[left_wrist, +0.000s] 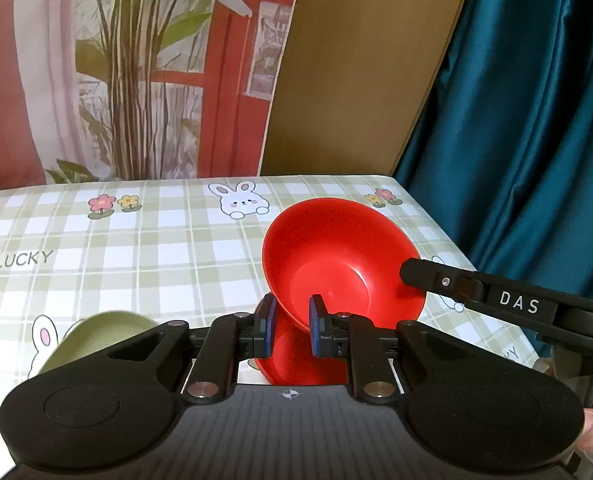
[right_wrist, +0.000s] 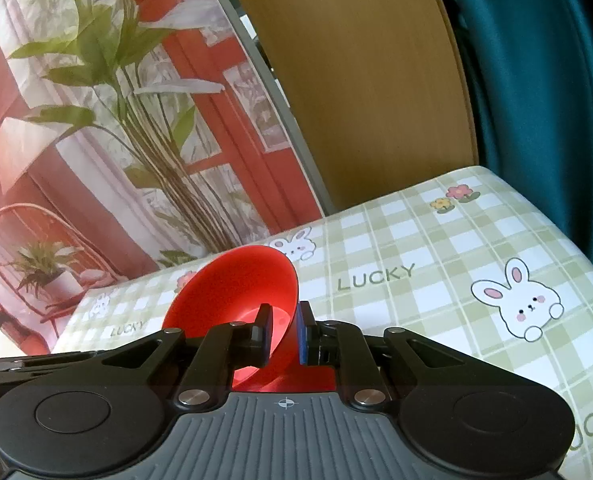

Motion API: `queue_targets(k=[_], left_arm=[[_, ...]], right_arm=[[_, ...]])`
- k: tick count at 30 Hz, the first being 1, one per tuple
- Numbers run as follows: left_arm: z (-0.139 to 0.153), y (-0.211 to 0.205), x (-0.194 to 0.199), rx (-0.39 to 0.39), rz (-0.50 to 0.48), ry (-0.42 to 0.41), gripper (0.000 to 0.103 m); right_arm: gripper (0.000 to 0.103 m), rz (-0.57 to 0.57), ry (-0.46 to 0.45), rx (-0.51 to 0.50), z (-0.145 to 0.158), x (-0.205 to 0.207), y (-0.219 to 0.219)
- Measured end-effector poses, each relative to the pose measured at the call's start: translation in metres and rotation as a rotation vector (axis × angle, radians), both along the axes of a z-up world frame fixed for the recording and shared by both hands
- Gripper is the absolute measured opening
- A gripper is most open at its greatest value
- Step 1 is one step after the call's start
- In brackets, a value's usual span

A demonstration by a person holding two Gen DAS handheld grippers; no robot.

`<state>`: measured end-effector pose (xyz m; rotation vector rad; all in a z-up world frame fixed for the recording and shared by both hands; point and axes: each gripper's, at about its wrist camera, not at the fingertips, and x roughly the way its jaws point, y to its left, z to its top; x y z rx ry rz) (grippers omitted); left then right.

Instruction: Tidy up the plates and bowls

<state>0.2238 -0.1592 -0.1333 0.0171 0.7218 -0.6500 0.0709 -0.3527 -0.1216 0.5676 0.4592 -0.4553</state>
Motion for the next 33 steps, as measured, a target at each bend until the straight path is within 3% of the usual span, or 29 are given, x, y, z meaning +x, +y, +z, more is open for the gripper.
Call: queue_targets(k=[33], left_arm=[[-0.029, -0.009, -0.006, 0.068, -0.009, 0.039, 0.018]], right_arm=[[0.013, 0.002, 0.079, 0.073, -0.044, -0.006, -0.002]])
